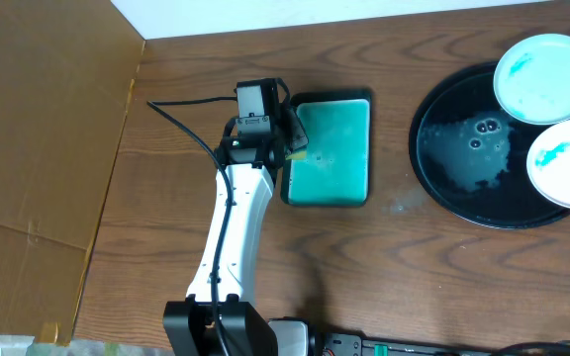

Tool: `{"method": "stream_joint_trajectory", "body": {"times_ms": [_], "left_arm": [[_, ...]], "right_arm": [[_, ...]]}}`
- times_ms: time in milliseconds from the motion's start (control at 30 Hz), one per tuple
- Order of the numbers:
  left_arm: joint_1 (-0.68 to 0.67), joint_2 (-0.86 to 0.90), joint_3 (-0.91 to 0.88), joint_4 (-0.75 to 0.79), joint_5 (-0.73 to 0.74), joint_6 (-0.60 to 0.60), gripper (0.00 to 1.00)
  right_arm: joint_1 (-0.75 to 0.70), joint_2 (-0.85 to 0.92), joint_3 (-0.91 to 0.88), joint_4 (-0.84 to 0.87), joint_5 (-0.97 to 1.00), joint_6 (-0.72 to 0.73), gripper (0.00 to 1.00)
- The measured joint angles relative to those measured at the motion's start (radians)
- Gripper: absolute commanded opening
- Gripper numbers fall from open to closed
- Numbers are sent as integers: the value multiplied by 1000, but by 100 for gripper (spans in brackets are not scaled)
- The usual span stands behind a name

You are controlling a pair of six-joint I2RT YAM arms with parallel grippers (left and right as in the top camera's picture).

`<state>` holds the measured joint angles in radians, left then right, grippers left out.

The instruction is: Clean dirty plates on tray and stack at the side

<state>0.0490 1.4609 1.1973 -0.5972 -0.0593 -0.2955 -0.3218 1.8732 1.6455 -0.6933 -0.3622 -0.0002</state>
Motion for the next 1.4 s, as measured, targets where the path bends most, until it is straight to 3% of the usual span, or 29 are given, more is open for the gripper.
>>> {"method": "stream_joint_trajectory", "body": {"times_ms": [100, 200, 333, 533, 700, 1033, 1400], "left_arm": [[0, 0, 0, 1, 0, -8, 7], [0, 0, 0, 1, 0, -15, 7], [0, 0, 0, 2, 0, -19, 7], [0, 0, 0, -4, 0, -19, 8], [0, 0, 0, -5, 0, -19, 7], [0, 0, 0, -5, 0, -19, 7], [0, 0, 0, -5, 0, -19, 7]], "right_arm": [[65, -14, 32, -1, 6, -69, 95], [117, -16, 13, 45, 20, -92, 83], [182, -14, -77, 178, 92, 4, 76], [253, 69, -162, 238, 183, 225, 76], [274, 160, -169, 238, 222, 325, 76], [300, 193, -170, 226, 242, 407, 68], [316, 234, -170, 240, 223, 418, 68]]}}
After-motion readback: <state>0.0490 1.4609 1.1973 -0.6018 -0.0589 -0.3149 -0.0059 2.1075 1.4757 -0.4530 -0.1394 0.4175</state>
